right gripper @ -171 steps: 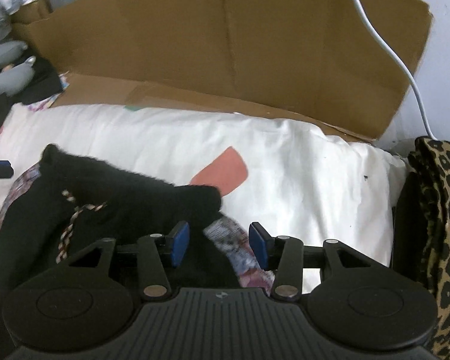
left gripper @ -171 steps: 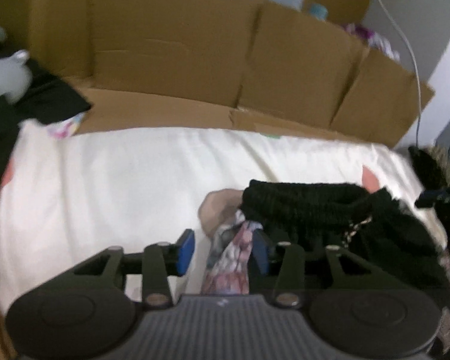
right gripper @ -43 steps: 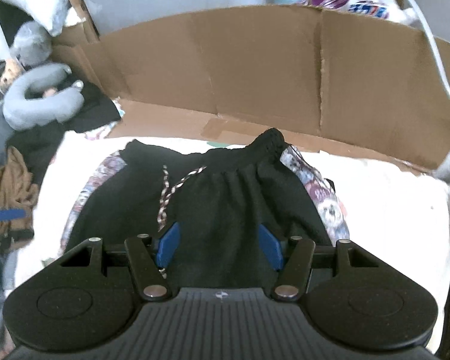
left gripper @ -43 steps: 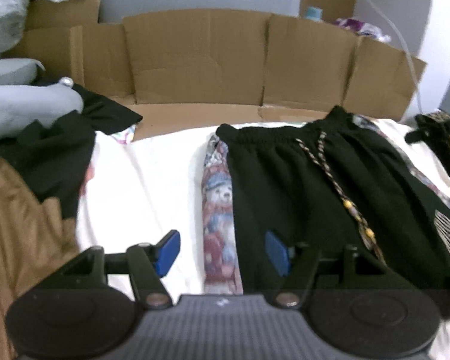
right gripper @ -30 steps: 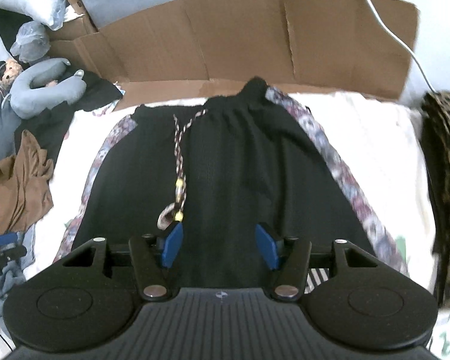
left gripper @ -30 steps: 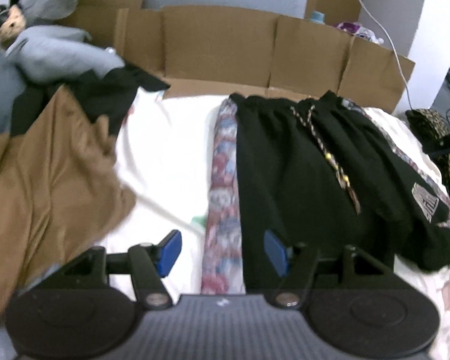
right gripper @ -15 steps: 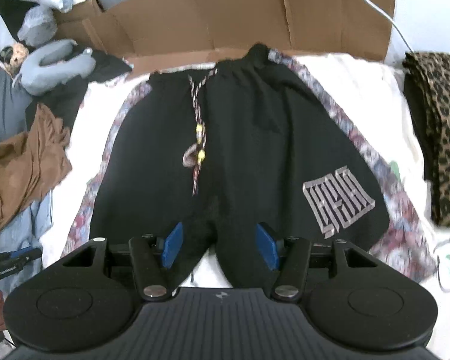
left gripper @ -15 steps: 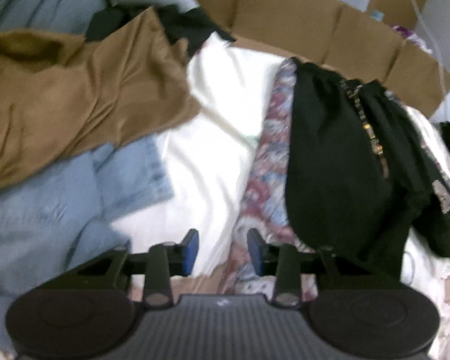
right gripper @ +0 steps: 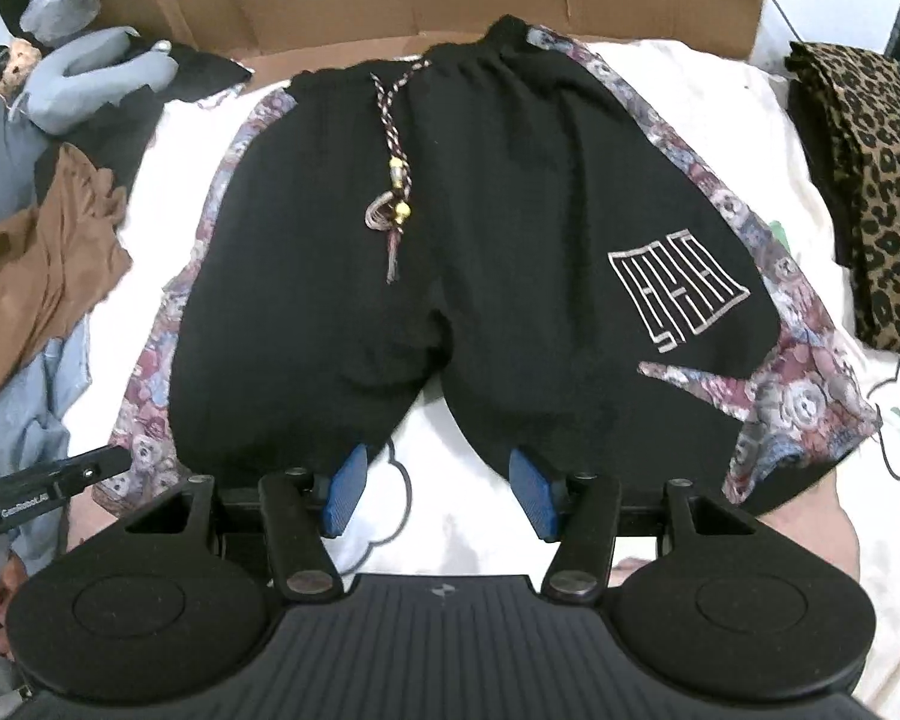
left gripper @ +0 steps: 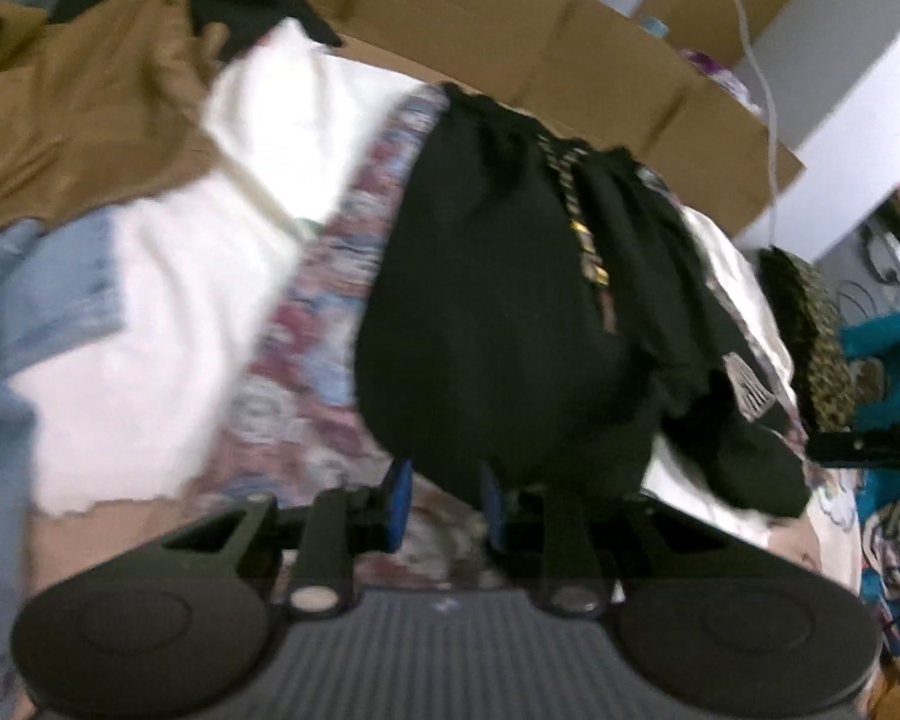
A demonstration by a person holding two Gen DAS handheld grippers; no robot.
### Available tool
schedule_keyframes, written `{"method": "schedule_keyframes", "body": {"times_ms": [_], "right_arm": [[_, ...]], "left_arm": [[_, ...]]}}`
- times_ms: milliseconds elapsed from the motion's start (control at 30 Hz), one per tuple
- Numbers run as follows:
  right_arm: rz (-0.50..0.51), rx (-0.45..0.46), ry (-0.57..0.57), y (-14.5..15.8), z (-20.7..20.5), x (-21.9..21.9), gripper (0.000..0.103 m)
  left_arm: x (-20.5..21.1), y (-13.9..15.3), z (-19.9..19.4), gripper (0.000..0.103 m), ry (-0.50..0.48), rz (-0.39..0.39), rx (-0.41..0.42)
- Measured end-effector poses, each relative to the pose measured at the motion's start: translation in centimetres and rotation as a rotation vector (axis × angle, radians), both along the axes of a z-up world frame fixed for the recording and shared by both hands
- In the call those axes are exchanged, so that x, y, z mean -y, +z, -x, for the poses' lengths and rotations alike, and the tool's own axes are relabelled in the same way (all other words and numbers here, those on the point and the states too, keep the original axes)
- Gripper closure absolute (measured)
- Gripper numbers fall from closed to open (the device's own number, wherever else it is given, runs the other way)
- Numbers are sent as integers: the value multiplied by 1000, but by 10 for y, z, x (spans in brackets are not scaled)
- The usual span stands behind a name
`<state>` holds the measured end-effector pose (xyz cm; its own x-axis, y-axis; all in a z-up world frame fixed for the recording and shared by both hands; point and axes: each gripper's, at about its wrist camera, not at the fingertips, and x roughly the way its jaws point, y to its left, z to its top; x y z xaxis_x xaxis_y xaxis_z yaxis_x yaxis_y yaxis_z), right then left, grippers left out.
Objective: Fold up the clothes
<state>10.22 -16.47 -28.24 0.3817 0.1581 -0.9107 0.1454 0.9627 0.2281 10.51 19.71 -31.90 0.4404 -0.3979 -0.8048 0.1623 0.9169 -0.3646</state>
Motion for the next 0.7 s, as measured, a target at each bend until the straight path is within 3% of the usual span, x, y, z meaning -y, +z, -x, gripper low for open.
{"method": "schedule_keyframes", "body": {"times_ms": [100,233,400,500,567,700], "right_arm": [[-9,-8,6,-1,3,-3,45],[-24,-7,-11,-1,6,-2,45],[-36,-6,-11,1,5,1,45],[-56,-7,-10,2,5,4,45],[-63,-12,-11,1,6,4,45],[-94,-34,-35,-7,8,2,45]], "left_arm": [[20,-12,-6,55,-51,28,-8],[38,-25,-14,54,-71,110,-19],[54,-42,-8,56,-102,97,-46],[57,-47,-3,79,-96,87,-63],[59,-46,1,94,-111,123,-66],[66,-38,13,100,-143,205,-64]]}}
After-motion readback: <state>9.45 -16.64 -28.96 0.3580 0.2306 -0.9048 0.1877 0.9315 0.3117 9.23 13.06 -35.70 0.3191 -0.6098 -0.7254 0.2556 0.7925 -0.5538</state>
